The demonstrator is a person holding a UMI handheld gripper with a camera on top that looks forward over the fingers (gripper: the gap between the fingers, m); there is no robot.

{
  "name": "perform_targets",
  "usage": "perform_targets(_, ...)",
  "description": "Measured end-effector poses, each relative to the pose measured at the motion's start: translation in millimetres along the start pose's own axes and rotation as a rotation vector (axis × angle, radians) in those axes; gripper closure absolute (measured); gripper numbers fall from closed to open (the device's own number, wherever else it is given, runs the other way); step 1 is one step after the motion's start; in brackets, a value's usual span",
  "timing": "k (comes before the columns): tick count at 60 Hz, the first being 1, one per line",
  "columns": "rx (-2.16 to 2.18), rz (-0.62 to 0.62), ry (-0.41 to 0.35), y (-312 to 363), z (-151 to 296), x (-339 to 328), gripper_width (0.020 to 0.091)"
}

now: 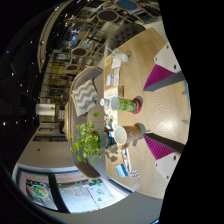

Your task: Pour water

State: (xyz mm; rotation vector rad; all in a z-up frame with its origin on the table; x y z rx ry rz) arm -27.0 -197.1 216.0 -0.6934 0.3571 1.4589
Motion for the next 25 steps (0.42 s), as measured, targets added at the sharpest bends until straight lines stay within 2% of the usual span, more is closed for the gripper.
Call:
perform_targets(12, 0.002, 0.004, 0.015, 25, -20, -55, 0.025)
perform_targets(25, -0.013, -0.017, 0.021, 30, -27, -77, 0.025)
Point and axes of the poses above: the point between the fingertips, and its own axes, seen from behind it with the camera up: y to the left, z up, x forward, the way the camera looks, the point moved 2 cm from there along -x, backward, against the way the camera looks, and after that the axes turned 13 degrees about -x, right-handed, at the moved point
